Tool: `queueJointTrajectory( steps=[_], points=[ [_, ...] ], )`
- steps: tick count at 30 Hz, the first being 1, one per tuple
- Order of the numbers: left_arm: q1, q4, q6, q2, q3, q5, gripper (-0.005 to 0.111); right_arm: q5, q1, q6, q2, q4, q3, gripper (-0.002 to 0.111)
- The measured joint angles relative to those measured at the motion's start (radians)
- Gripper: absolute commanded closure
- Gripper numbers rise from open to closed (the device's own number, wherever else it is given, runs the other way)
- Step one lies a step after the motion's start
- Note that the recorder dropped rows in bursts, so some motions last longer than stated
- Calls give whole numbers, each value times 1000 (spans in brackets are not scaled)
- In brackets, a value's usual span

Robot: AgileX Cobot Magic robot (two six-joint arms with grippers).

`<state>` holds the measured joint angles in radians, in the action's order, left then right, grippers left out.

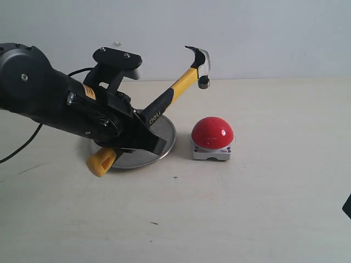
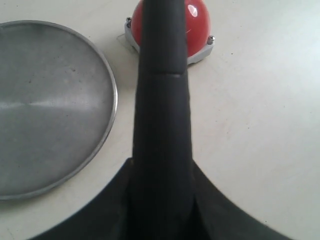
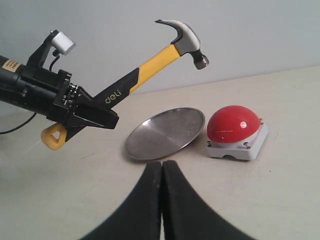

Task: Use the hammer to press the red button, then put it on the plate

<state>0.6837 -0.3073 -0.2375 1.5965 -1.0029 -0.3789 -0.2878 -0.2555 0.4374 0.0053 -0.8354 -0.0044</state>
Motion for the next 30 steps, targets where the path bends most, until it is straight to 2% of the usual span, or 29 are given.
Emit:
queueJointTrajectory(
  steps=[15,22,30],
  points=[
    [0,0,2,98,-2,20,107,-2,0,0,0,0,0,108],
    [0,0,-11,3,-2,26,107,-2,0,0,0,0,0,108],
    [0,0,-15,-97,-2,96,107,-2,0,0,0,0,0,108]
  ],
)
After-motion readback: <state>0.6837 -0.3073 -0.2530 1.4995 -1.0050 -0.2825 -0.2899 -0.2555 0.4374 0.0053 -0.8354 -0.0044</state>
